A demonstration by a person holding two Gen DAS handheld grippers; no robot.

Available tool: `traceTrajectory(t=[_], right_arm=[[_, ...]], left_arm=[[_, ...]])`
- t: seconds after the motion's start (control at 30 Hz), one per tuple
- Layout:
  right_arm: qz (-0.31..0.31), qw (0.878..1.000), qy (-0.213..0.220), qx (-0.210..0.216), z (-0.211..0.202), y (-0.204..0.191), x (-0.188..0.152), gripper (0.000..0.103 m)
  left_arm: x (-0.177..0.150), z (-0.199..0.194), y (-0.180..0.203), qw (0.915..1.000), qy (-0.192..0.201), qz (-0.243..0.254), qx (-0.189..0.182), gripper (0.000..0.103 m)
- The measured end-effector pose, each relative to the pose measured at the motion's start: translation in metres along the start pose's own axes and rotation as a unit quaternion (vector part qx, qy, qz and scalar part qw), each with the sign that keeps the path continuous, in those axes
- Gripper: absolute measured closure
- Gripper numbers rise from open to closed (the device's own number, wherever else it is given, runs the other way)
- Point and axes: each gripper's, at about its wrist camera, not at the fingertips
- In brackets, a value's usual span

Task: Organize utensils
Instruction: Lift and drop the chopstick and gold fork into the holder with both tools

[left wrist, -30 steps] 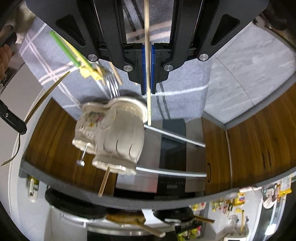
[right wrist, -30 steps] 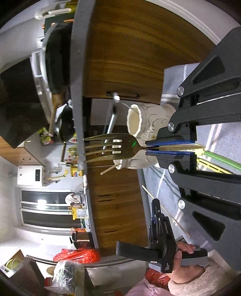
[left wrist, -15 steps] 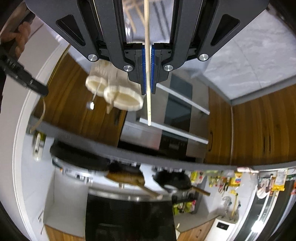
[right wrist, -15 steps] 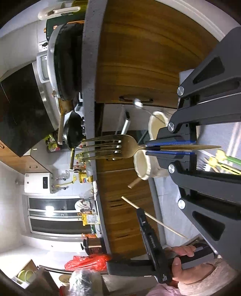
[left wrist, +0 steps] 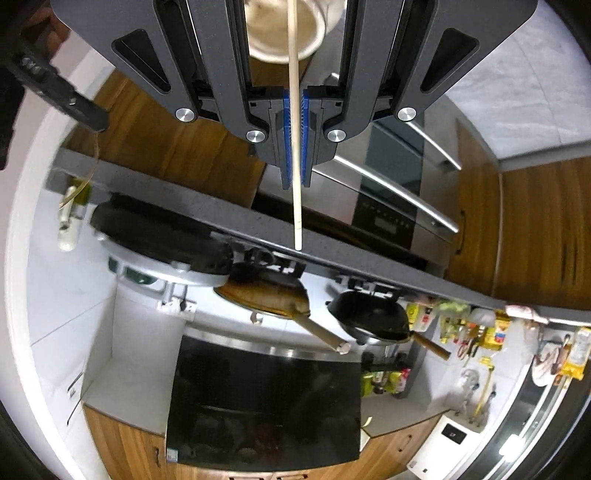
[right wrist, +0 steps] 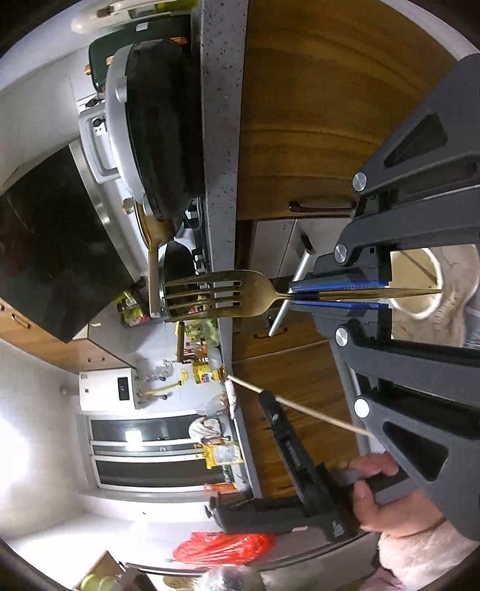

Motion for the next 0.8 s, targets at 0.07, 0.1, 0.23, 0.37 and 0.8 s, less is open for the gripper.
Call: traceTrajectory(t=[0.07,0.1,0.23,0.37,0.8], right_arm=[[0.005,1.0,-0.001,0.001,0.006,0.005,0.002,0.098],[0.006,1.0,0.001,0.0,0.009,0.008,0.002,0.098],[0.015,1.0,0.005,-0.004,0.018,0.017,0.001,0.098],[0.028,1.0,-0.011,-0.005,0.033,0.024,-0.006,0.098],[0.038,0.998,-0.058,-0.004,0.038,0.025,-0.036,0.098]], left_arm=[[0.001,0.016,0.001,0.9999,-0.012,0.003,-0.001,0.098],[0.0,0.023,0.001,0.9998,-0.016,0.007,0.003,0.098],[-0.002,0.038,0.0,0.9998,-0.02,0.007,-0.001,0.098],[-0.006,0.048,-0.001,0.9998,-0.021,0.006,-0.001,0.098],[-0.029,0.019,-0.026,0.9998,-0.006,-0.018,0.0,0.098]])
Point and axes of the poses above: each gripper's, at about its wrist camera, not at the fingertips, and z roughly the way its jaws point, y to its right, x to its top, and after that the axes turned 12 degrees about -y, right-handed
